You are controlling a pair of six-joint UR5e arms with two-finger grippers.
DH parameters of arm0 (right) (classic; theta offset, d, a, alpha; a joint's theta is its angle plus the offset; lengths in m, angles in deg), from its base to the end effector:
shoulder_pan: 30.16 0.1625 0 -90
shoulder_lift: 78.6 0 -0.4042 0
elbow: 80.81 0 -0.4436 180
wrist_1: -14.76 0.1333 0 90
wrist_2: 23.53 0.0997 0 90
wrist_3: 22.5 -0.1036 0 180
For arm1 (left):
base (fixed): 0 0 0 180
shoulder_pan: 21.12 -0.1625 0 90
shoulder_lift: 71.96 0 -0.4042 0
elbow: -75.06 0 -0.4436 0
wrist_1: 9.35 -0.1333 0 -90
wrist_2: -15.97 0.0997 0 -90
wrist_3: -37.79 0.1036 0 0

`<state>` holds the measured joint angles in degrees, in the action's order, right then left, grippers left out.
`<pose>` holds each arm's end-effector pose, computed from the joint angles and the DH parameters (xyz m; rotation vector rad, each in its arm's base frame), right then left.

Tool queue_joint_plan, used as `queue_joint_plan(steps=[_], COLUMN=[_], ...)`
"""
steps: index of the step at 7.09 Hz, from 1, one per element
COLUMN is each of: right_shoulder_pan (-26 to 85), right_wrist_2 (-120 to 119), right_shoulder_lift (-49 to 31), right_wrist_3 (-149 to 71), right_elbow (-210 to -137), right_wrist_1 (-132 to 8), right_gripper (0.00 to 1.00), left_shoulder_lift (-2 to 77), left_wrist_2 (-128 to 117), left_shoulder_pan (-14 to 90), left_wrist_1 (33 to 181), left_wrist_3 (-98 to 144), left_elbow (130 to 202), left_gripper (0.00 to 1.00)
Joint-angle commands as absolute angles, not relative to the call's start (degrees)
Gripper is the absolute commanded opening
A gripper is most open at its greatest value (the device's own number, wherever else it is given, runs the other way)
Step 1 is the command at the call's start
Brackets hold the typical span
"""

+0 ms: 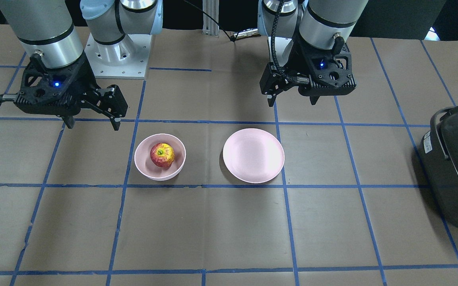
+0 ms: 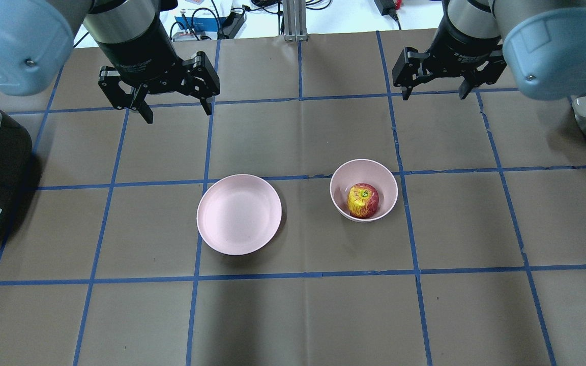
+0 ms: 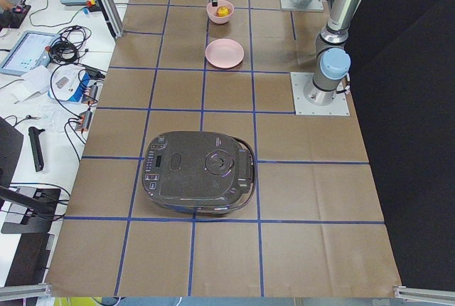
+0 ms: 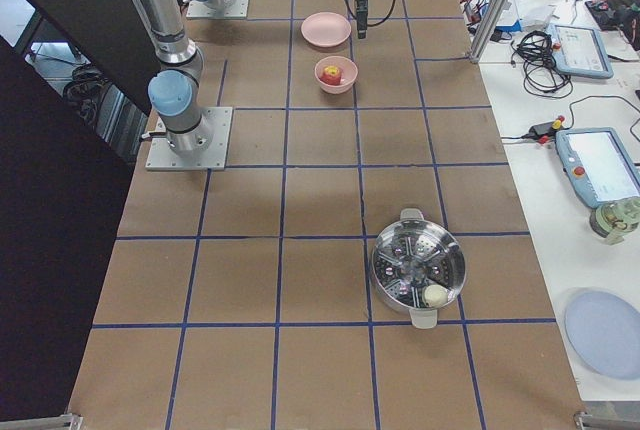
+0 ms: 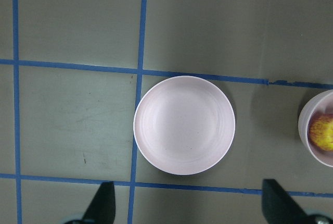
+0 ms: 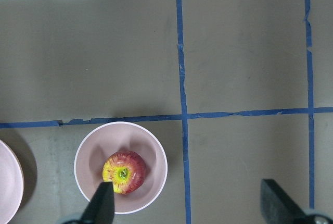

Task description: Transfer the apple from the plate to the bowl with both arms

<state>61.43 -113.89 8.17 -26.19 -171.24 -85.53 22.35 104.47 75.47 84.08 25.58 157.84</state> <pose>0.1486 -0.5726 0.4463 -0.0580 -3.1348 0.1819 -0.2008 -0.5528 0.4836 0.1530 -3.1134 -0.0206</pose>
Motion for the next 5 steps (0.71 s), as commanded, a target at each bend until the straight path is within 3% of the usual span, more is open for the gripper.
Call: queue_joint_plan(steps=[1, 5], right_shoulder_pan=[61.3, 61.3], right_wrist_2=[-113.9, -113.8], right_shoulder_lift=[8.1, 8.1], right_wrist_3=[-26.2, -26.3], right_elbow=[-171.3, -171.3], right_wrist_1=[-82.0, -80.9], right_gripper=[1.00, 1.00], left_shoulder_lift=[22.3, 22.3], left_wrist_2=[104.4, 104.4], left_shoulder_pan=[75.5, 75.5], left_wrist_1=[84.1, 84.1], left_wrist_3=[25.6, 25.6], left_elbow=[157.8, 157.8], left_gripper=[1.00, 1.00])
